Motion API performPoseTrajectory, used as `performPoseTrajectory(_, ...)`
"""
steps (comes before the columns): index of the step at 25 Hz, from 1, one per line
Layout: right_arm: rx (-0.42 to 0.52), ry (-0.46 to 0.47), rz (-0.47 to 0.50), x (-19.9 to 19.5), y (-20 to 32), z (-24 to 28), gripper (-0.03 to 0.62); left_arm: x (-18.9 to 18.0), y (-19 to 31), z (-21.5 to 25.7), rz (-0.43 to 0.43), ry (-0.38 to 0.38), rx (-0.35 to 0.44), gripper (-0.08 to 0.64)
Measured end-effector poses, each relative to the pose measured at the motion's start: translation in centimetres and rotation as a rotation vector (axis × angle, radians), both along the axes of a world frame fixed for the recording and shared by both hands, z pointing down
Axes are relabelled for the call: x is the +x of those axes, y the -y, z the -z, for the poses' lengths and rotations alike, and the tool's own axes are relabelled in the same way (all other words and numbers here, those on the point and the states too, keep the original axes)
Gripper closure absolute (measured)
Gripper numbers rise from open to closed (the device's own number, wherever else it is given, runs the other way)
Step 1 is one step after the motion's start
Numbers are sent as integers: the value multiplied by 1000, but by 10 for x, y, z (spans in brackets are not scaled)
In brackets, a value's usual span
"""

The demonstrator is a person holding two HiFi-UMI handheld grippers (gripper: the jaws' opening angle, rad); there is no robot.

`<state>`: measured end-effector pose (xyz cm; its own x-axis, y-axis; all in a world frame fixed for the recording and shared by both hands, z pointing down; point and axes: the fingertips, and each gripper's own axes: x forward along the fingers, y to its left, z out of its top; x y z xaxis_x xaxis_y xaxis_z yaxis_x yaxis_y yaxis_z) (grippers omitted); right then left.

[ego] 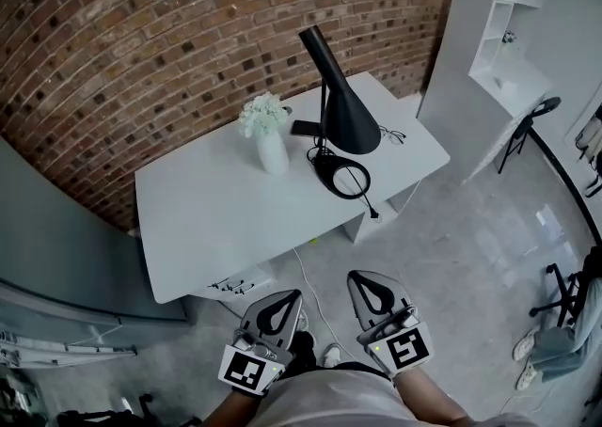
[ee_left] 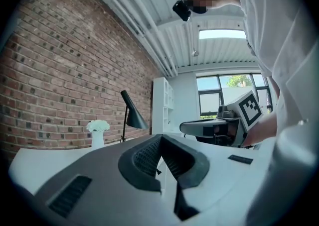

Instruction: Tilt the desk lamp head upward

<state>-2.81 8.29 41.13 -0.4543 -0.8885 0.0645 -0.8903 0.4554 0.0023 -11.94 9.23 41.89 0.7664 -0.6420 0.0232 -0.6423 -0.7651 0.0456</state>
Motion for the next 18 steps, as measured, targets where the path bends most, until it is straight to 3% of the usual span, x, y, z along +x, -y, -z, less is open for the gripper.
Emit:
performPoseTrajectory(7, -23, -87, 3, -28, 52, 0, 577, -19, 68, -3, -35, -62, -5, 555)
performPoseTrajectory(18, -91, -150, -153, -24, 113, 3, 577, -14, 152, -2, -145, -180, -36, 555)
